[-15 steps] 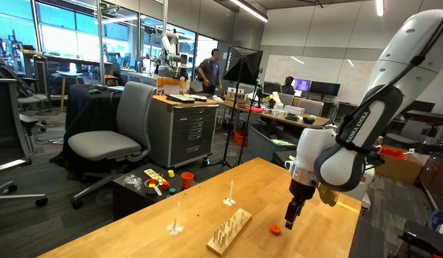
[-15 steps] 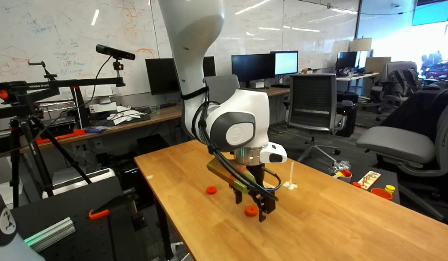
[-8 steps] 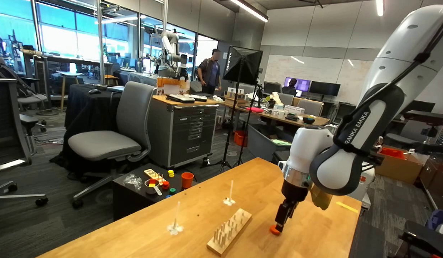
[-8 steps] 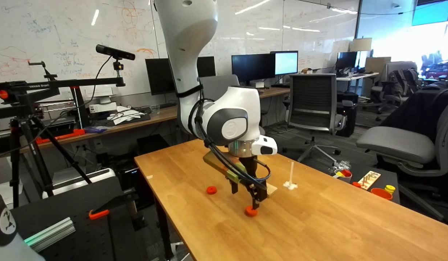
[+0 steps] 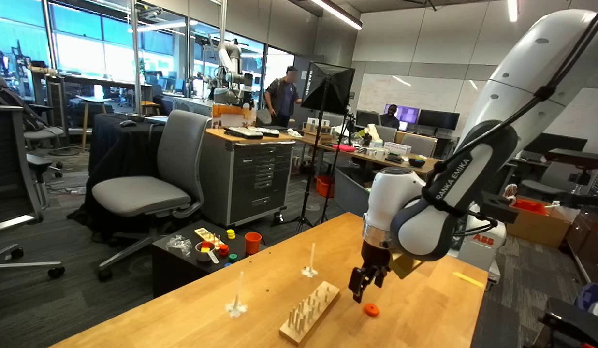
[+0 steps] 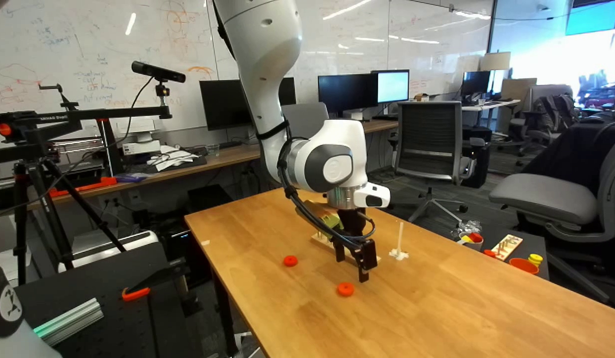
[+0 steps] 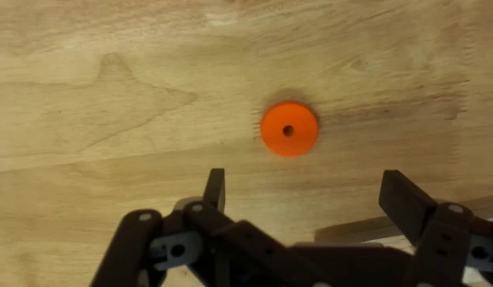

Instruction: Take the orange ring and put it on the object

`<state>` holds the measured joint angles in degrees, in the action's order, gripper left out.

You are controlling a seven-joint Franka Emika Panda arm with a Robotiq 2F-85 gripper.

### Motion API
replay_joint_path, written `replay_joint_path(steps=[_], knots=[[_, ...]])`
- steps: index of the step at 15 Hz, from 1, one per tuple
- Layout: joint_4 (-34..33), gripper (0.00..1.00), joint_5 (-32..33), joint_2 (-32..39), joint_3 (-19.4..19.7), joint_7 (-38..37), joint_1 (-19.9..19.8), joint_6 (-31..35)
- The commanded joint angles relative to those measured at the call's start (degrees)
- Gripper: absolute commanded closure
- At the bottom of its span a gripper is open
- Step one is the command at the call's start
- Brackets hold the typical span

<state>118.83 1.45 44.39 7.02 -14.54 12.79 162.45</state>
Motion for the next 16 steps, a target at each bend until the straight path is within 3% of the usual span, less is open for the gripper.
replay_joint_path(steps=[1, 7, 14, 15, 16], knots=[[-8.54, 0.00, 0.04, 6.00, 4.72, -7.53, 4.55, -8.46], [-14.96, 0.00, 0.50, 9.98, 2.36, -7.62, 2.19, -22.47], [-16.50, 0.00, 0.74, 9.61, -0.38, -3.70, -0.92, -28.66], [-16.44, 0.25, 0.77, 9.50, -0.64, -3.02, -1.39, -28.34], [-16.49, 0.26, 0.79, 9.44, -0.81, -2.54, -1.69, -28.19]])
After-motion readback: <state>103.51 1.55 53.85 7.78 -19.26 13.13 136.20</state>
